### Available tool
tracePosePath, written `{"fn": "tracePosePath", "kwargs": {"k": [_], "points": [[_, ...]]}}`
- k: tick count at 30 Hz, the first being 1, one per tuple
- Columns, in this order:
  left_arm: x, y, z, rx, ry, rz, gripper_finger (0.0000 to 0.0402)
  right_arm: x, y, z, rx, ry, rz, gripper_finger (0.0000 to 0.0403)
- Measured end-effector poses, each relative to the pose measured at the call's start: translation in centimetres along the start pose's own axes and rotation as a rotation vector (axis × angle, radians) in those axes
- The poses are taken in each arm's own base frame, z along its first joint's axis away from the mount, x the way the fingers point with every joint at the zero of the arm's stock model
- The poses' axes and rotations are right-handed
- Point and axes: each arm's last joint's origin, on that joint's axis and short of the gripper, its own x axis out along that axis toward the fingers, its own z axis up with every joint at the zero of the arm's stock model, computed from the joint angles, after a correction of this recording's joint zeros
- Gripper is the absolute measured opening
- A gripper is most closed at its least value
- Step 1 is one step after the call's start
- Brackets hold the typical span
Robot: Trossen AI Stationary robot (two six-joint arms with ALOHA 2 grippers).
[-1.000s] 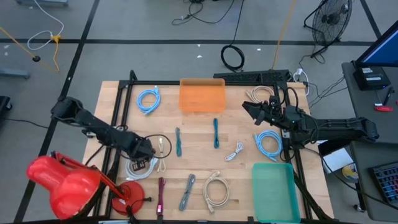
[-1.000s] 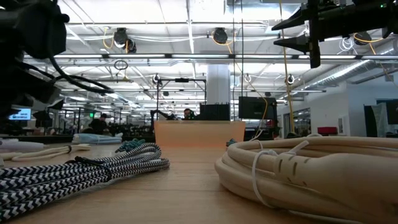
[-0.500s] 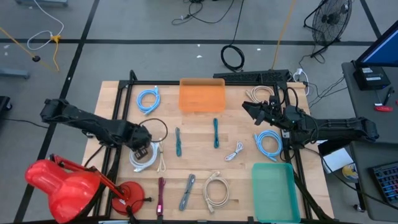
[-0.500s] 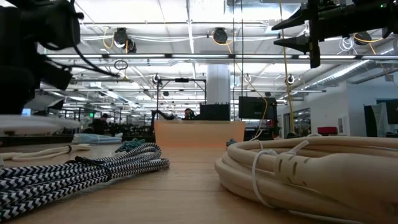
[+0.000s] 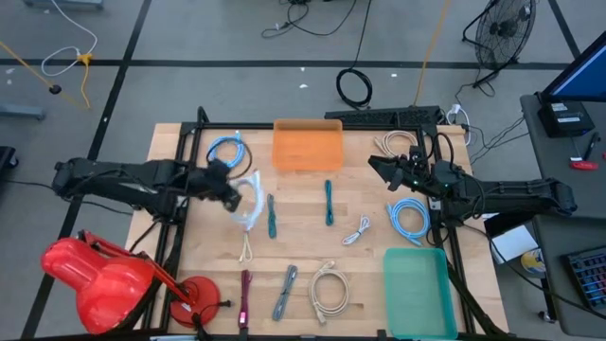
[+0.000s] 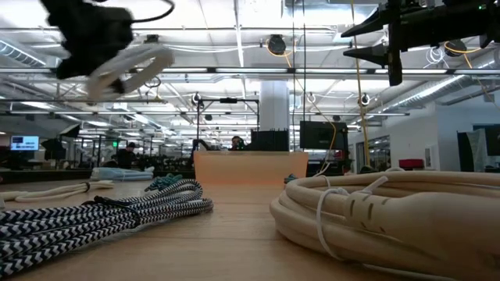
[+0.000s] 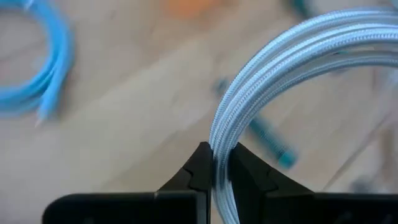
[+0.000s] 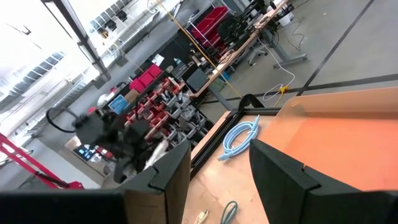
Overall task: Pick & Place USB Port
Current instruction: Put the large white charger cable into the orange bin
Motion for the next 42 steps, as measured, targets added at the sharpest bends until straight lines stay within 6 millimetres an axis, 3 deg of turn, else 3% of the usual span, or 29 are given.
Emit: {"fn": "tracePosePath", "kwargs": {"k": [6, 11, 20, 23, 30, 38, 42], "points": [[3.1, -1.3, 5.1, -0.054, -0.132, -0.074, 0.0033, 0.0, 0.0, 0.0, 0.020, 0.005, 0.000, 0.0155], [6.2, -1.8, 10.5, -0.116, -0.201, -0.107, 0.0033, 0.0, -0.1, -0.2, 0.042, 0.025, -0.004, 0.0155], [11.5, -3.6, 21.3, -0.147, -0.165, -0.168, 0.0033, 0.0, -0.4, -0.6, 0.026, 0.091, -0.012, 0.0155], [13.9, -4.0, 23.8, -0.160, -0.095, -0.160, 0.0033, 0.0, -0.4, -0.6, 0.018, 0.092, -0.011, 0.0155], [18.0, -2.6, 25.3, -0.251, 0.147, -0.085, 0.0033, -0.1, -0.3, -0.6, 0.018, 0.110, 0.016, 0.0155], [19.9, 0.8, 26.0, -0.300, 0.170, 0.002, 0.0033, -0.2, -0.3, -0.7, -0.003, 0.127, 0.029, 0.0155], [20.9, 0.7, 25.8, -0.257, 0.170, 0.014, 0.0033, -0.2, -0.3, -0.7, -0.006, 0.134, 0.023, 0.0155]]}}
